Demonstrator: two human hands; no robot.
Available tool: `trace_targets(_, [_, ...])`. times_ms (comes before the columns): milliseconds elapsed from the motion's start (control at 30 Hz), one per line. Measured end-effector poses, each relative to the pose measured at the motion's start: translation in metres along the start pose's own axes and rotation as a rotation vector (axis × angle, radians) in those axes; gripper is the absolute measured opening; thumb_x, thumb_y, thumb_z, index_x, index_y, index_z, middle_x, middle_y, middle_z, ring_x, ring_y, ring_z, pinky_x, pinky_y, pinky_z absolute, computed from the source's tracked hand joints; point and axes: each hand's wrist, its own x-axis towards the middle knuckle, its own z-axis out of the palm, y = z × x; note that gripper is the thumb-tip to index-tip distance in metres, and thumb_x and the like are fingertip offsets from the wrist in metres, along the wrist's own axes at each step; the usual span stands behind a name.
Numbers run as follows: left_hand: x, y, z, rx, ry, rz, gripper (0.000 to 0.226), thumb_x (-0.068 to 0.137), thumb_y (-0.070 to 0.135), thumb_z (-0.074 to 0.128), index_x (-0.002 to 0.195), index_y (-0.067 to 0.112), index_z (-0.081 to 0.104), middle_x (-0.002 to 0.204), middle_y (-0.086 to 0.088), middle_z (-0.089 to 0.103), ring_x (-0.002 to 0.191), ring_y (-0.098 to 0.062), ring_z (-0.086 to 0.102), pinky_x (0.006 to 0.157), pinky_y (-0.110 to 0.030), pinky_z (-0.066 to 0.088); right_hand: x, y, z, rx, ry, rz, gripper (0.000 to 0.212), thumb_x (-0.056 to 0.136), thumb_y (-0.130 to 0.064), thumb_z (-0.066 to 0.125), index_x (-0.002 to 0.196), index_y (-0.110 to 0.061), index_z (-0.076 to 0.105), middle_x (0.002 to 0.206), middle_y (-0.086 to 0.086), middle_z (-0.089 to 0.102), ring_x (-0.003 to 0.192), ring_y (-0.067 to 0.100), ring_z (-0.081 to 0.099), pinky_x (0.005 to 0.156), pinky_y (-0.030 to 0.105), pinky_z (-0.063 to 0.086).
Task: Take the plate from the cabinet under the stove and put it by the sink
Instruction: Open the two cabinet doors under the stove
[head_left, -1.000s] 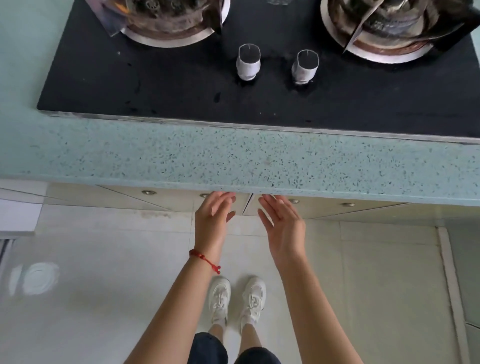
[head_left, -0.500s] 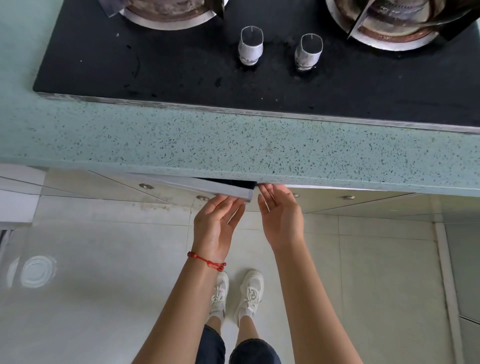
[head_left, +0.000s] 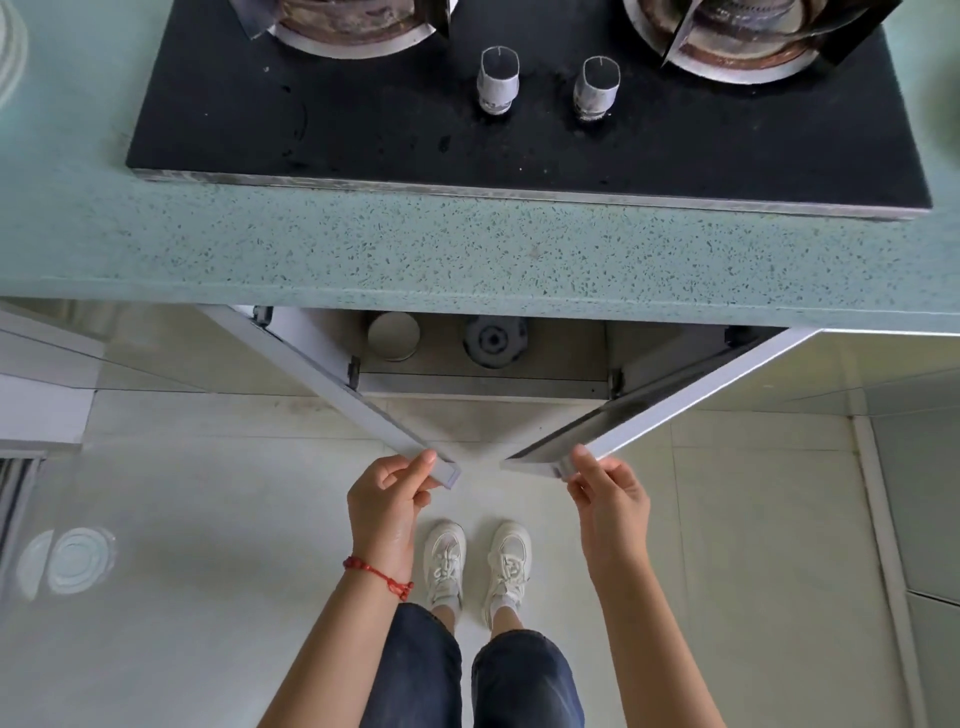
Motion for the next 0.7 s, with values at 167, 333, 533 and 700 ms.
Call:
trace_targets(167, [-0.011,-0.012,-0.039,0.134,0.109,0.081,0.031,0.071,0.017,0.075,0.05,0.019,0.053,0.035,0.007,0.053,0.035,-0.003,0.043,0.039,-0.015,0.04,-0.015,0.005,-0.033,-0.151,0.047,-0.073,0.036,0.078,-0.007,0.066,0.053,-0.017,0.042,0.039,-0.009,0.049,0.048,0.008,0.046,0.056,0.015,0.045])
trace_targets(333, [-0.025,-0.015,-0.091,0.291,0.182,0.15,0.038,0.071,0.018,0.075,0.046,0.019,0.045,0.03,0.008,0.046,0.032,-0.002,0.039,0.047,-0.021,0.041,-0.025,0.004,-0.061,-0.269,0.07,-0.086,0.033,0.078,-0.008,0.065,0.057,-0.016,0.042,0.055,0.001,0.046,0.054,0.011,0.048,0.06,0.019,0.041])
trace_targets(533, [-0.041,-0.011,-0.131,0.313,0.256,0.23,0.017,0.072,0.009,0.073,0.066,0.002,0.059,0.04,0.002,0.05,0.033,0.001,0.045,0.037,-0.005,0.037,-0.039,-0.002,-0.115,-0.374,0.096,-0.123,0.028,0.078,-0.008,0.065,0.058,-0.017,0.047,0.057,0.004,0.048,0.057,0.017,0.046,0.062,0.025,0.039])
trace_targets(700, [-0.048,-0.007,-0.156,0.329,0.32,0.24,0.009,0.075,0.007,0.07,0.08,0.005,0.063,0.034,0.021,0.057,0.035,0.007,0.052,0.046,-0.007,0.045,-0.047,-0.009,-0.158,-0.424,0.178,-0.165,0.017,0.077,-0.011,0.067,0.066,-0.016,0.055,0.06,0.002,0.053,0.055,0.014,0.047,0.051,0.013,0.043])
